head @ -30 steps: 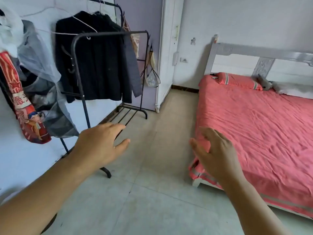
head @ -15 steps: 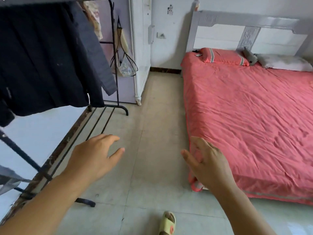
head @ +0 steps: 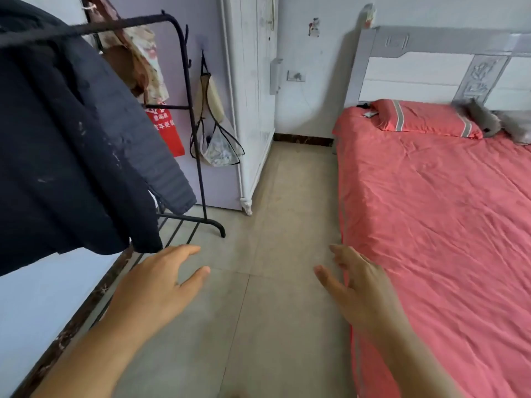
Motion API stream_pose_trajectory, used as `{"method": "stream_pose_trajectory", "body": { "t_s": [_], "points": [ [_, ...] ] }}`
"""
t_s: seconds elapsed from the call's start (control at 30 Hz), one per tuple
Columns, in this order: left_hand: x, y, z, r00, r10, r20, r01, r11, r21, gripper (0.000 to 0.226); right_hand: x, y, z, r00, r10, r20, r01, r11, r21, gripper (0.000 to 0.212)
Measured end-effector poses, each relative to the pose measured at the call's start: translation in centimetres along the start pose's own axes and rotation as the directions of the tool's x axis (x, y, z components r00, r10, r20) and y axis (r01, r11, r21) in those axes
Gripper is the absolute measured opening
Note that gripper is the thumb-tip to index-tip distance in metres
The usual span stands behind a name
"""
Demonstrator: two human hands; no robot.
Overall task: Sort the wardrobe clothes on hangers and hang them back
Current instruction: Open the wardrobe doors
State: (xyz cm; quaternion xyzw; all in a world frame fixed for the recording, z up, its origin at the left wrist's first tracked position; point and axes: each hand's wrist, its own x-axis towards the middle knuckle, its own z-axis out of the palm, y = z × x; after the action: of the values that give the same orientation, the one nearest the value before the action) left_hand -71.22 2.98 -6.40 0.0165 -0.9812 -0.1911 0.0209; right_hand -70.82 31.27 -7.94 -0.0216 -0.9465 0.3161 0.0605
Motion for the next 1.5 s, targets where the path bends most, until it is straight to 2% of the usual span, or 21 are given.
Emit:
{"method": "stream_pose_trajectory", "body": {
  "t_s": [0.13, 0.3, 0.4, 0.5, 0.7, 0.87, 1.0, 1.07, 1.2, 1.3, 1.5],
  "points": [
    [9.6, -2.4, 3.1, 0.992, -0.094, 0.078, 0.097, 0.995, -0.035, 0.050, 11.0, 0.6, 3.9, 0.996, -0.021, 0.092, 0.019, 1.000, 0.024, 0.054],
    [25.0, -3.0, 5.5, 0.988, -0.111, 0.103, 0.112, 0.994, -0.004, 0.051, 26.4, 0.7, 6.6, 0.999, 0.004, 0.046, -0.005, 1.000, 0.026, 0.058],
    [35.0, -0.8, 5.2, 0.992, -0.050, 0.118, 0.047, 0.998, 0.031, 0.049, 35.2, 0.7, 6.4, 0.999, 0.016, 0.051, -0.018, 0.999, 0.032, 0.057],
    [44.9, 2.7, 5.6, 0.991, 0.004, 0.135, -0.002, 1.000, -0.009, 0.049, 43.0, 2.3, 5.8, 0.998, 0.050, 0.032, -0.052, 0.998, 0.034, 0.058],
    [60.1, 9.2, 10.7, 0.983, 0.086, 0.161, -0.072, 0.993, -0.089, 0.049, 56.4, 8.6, 5.7, 0.992, 0.124, -0.003, -0.124, 0.991, 0.045, 0.082],
    [74.8, 15.2, 14.2, 0.986, 0.039, 0.162, -0.017, 0.991, -0.134, 0.047, 72.5, 14.3, 3.7, 0.986, 0.167, 0.002, -0.167, 0.983, 0.081, 0.071],
    [85.9, 19.6, 13.6, 0.994, 0.010, 0.106, 0.004, 0.992, -0.123, 0.046, 84.6, 15.8, 1.6, 0.991, 0.130, 0.035, -0.132, 0.988, 0.073, 0.080],
    [90.3, 21.3, 13.6, 0.995, -0.006, 0.101, 0.016, 0.995, -0.102, 0.045, 90.0, 15.8, 1.3, 0.993, 0.101, 0.062, -0.104, 0.993, 0.057, 0.076],
    [98.6, 22.0, 16.2, 0.982, -0.102, 0.157, 0.116, 0.990, -0.082, 0.046, 100.6, 17.9, 3.1, 0.987, 0.034, 0.159, -0.042, 0.998, 0.048, 0.059],
    [105.8, 21.8, 18.7, 0.967, -0.175, 0.187, 0.188, 0.981, -0.056, 0.046, 108.6, 19.6, 4.8, 0.979, 0.020, 0.201, -0.027, 0.999, 0.032, 0.056],
    [125.2, 24.8, 20.2, 0.975, -0.139, 0.175, 0.152, 0.986, -0.063, 0.046, 126.8, 20.7, 5.1, 0.982, -0.015, 0.186, 0.021, 0.999, -0.031, 0.055]
  ]
}}
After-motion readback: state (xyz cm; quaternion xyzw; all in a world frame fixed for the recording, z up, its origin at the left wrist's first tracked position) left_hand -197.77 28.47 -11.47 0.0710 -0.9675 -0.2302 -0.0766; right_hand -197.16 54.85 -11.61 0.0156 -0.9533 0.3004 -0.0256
